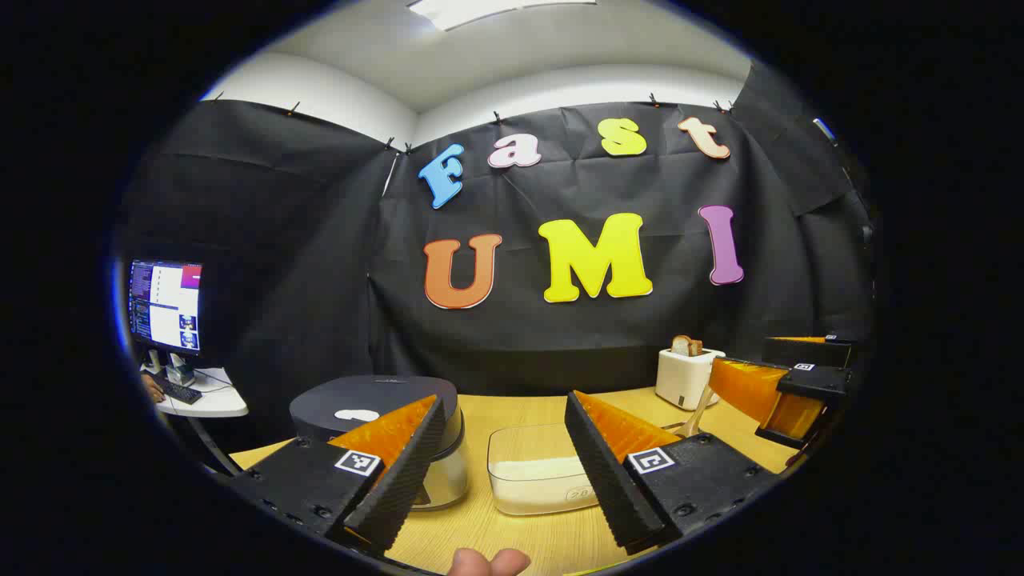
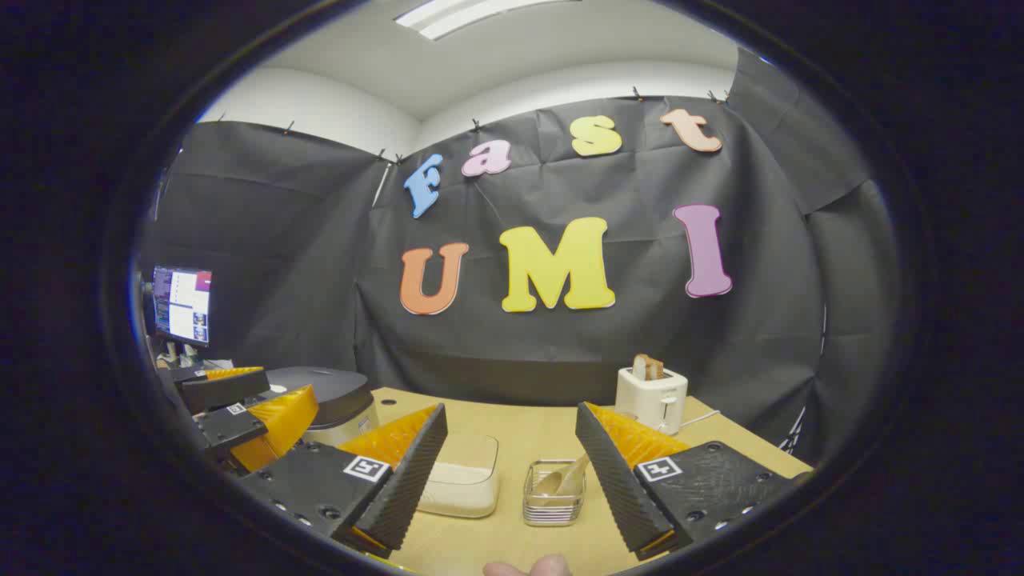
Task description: Close the left gripper, press the button to open the rice cooker; take a wooden spoon from the chopstick holder with the right hand, scoop a spoonful of rice and pour it into the rice cooker, then put the wooden spoon back into the chopstick holder.
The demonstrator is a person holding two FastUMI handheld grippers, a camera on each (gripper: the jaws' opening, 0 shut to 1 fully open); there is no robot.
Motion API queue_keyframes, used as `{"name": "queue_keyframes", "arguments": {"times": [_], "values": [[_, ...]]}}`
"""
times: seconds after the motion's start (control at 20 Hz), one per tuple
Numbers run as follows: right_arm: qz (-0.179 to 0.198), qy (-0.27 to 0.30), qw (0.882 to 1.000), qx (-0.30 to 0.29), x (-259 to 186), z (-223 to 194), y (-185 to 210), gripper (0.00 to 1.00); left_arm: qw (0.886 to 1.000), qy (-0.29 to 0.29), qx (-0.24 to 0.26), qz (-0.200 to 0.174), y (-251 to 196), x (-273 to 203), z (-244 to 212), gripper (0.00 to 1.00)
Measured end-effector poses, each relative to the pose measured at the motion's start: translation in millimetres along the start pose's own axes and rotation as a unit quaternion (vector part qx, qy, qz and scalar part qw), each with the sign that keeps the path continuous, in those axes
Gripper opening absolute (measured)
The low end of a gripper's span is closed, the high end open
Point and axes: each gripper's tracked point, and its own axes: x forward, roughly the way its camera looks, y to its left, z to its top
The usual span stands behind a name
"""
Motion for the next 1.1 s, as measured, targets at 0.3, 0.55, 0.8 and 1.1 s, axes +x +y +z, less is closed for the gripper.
{"name": "queue_keyframes", "arguments": {"times": [0.3,0.55,0.8,1.1], "values": [[0.007,0.003,1.0,0.004,2,-3,5,0.96,1.0,0.006,0.001,-0.009,-4,2,-4,0.96],[0.003,0.001,1.0,0.011,5,-5,2,0.96,1.0,0.01,0.004,-0.005,3,4,-7,0.96],[-0.001,0.001,1.0,0.013,5,-6,0,0.96,1.0,0.011,0.006,-0.001,7,4,-7,0.96],[0.001,-0.003,1.0,0.008,6,-5,1,1.0,1.0,0.009,0.006,0.001,7,4,-7,0.96]]}}
